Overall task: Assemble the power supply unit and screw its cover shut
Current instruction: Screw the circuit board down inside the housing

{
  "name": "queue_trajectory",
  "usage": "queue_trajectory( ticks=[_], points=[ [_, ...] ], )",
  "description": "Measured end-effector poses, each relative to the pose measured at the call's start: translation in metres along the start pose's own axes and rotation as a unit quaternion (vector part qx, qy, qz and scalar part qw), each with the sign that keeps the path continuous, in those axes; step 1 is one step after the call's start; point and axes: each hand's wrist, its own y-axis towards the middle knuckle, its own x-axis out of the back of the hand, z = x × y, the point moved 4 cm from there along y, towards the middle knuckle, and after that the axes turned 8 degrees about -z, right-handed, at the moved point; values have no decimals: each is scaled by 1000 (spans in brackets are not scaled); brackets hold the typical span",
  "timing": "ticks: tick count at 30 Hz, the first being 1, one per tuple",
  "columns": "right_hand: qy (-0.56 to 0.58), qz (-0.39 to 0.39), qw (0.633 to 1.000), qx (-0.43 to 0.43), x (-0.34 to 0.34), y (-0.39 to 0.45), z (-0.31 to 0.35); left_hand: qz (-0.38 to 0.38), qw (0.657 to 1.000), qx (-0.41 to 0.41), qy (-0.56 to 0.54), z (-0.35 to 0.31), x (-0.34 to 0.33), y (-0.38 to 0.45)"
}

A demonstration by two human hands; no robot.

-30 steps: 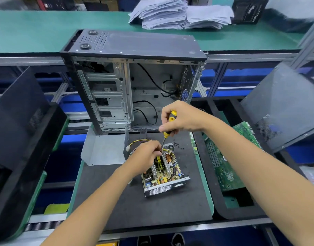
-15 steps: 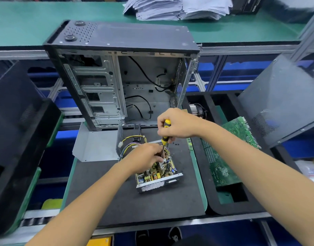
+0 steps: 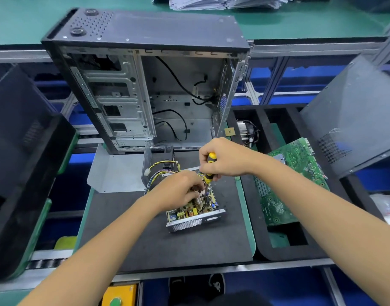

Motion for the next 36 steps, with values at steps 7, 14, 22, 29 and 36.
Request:
queue_trajectory(
  ticks=[7,14,22,29,36],
  points=[
    [-3,7,1000,3,-5,-9,-12,14,993,-96,68,-15,-1,10],
    [-4,24,1000,8,-11,-15,-22,123,976,-123,130,-20,-16,32],
    [-33,49,997,46,-19,-18,-19,300,951,14,77,-19,-25,52],
    [-37,86,994,60,-27,-12,-19,316,947,52,31,-19,-22,61],
    [-34,98,993,47,-27,-7,-22,384,921,61,32,-18,-23,66]
  ],
)
